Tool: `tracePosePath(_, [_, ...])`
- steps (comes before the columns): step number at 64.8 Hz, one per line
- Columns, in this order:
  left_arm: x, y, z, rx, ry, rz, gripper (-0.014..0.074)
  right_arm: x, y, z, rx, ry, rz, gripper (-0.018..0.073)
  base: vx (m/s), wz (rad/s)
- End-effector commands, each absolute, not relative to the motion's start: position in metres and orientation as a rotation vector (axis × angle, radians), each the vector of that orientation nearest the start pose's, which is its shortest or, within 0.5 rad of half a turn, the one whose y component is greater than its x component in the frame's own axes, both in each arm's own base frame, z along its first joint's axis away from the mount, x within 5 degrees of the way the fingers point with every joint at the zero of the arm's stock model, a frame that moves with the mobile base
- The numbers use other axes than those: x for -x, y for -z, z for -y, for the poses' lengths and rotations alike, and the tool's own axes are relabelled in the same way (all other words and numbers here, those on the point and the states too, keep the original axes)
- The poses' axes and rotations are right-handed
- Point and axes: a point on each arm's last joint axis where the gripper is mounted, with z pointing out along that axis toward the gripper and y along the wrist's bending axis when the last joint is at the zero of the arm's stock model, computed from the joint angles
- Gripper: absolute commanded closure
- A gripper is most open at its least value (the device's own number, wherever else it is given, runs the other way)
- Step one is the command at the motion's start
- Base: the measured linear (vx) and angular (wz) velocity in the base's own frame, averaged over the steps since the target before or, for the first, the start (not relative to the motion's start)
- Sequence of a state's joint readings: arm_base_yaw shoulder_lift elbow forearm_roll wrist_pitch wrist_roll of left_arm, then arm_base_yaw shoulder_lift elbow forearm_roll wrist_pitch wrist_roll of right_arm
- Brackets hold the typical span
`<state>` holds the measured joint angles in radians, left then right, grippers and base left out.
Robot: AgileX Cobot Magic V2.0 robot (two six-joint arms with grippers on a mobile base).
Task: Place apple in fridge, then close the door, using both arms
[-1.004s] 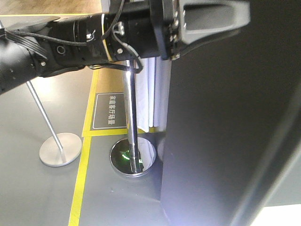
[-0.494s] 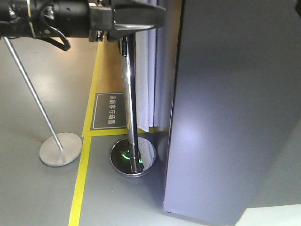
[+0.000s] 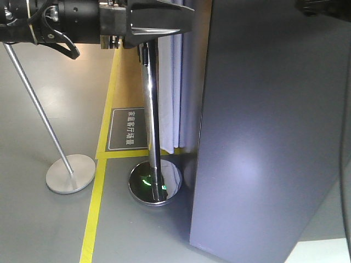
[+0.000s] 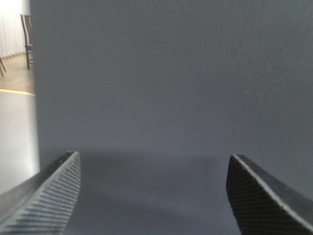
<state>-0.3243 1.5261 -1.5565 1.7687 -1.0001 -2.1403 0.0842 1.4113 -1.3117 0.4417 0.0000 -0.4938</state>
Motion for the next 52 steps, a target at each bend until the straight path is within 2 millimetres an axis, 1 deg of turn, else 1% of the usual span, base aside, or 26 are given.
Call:
tracePosePath(1, [-0.271,-0.469,0.169,-0.822,1.172,-1.582,0.029,-0.335,-0.451,-0.022,0.067,0.021,-1.441,-0.0032,0.0,0.0])
tracePosePath(10, [-0.272,-0.47,0.169,-0.81,1.164,-1.581,0.029,-0.346,-0.443,-0.021,0.053,0.03,-1.441,-0.0032,0.0,0.0])
tracePosePath(31, [-0.273,-0.47,0.169,-0.804,1.161,-1.581,0.029,-0.364,-0.43,-0.02,0.044,0.066,-1.441,-0.0032,0.0,0.0])
tracePosePath(39, [-0.273,-0.47,0.169,-0.804,1.161,-1.581,0.029,-0.378,-0.428,-0.01,0.029,0.068,-1.477,-0.0032,0.0,0.0])
tracePosePath(52, [-0.273,-0.47,0.168,-0.802,1.159,-1.581,0.029,-0.401,-0.434,0.007,0.006,0.058,-1.518,-0.0032,0.0,0.0])
